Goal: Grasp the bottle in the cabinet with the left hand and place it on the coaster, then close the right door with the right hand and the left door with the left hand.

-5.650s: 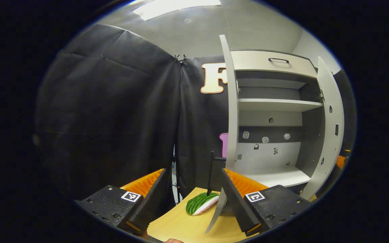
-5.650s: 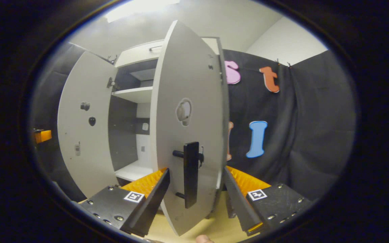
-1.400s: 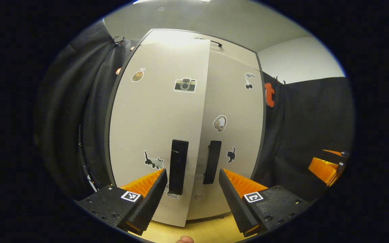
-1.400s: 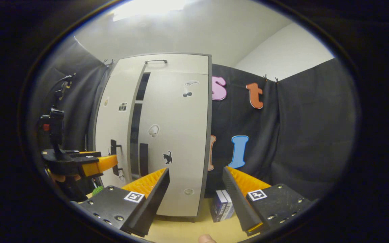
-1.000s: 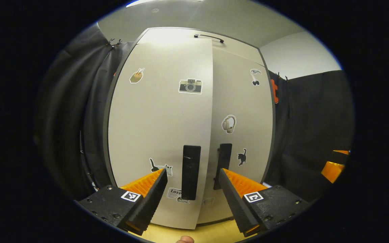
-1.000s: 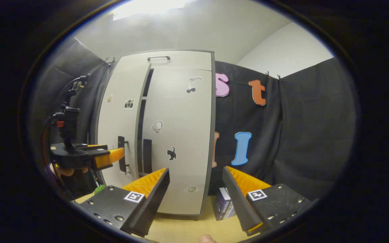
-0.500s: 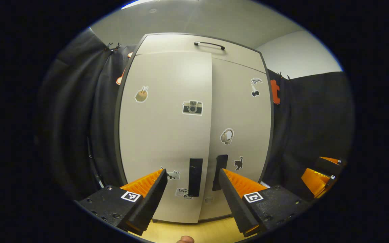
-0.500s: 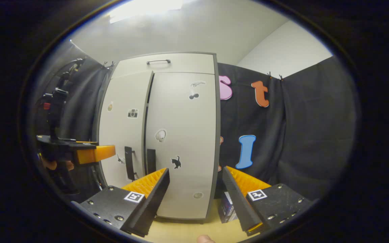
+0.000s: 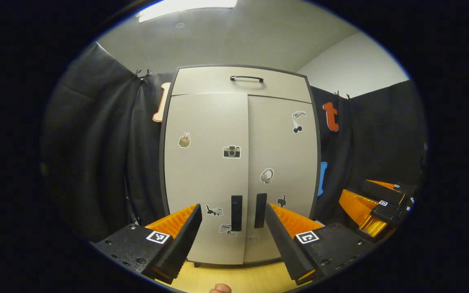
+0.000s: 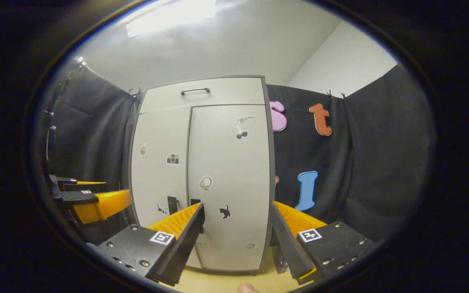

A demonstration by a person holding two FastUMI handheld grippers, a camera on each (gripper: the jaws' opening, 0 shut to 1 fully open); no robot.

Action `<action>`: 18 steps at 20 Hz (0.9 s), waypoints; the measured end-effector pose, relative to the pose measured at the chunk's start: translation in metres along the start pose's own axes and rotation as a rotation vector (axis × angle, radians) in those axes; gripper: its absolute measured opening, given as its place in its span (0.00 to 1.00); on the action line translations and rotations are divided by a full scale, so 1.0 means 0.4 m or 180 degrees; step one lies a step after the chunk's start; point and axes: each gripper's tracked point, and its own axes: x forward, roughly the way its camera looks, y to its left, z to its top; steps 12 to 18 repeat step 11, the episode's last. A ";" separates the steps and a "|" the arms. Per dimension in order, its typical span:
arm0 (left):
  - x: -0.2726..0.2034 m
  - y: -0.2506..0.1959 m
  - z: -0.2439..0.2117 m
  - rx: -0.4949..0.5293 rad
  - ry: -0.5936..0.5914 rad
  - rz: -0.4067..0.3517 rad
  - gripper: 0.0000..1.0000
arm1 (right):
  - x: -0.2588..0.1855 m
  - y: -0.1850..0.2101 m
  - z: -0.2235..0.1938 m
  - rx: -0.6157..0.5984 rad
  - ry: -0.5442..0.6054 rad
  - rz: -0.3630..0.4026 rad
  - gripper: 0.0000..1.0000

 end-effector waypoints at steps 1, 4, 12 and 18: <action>-0.002 -0.004 0.001 -0.0029 -0.0005 -0.0002 0.96 | 0.001 -0.003 0.000 -0.0014 -0.0006 0.0008 0.95; 0.006 -0.007 -0.009 -0.0059 0.0018 0.0018 0.96 | 0.004 -0.016 0.005 0.0006 -0.0010 0.0010 0.95; 0.031 -0.067 -0.047 -0.0050 0.0106 -0.0105 0.96 | -0.005 -0.082 -0.016 -0.0016 0.0065 -0.0110 0.95; 0.031 -0.067 -0.047 -0.0050 0.0106 -0.0105 0.96 | -0.005 -0.082 -0.016 -0.0016 0.0065 -0.0110 0.95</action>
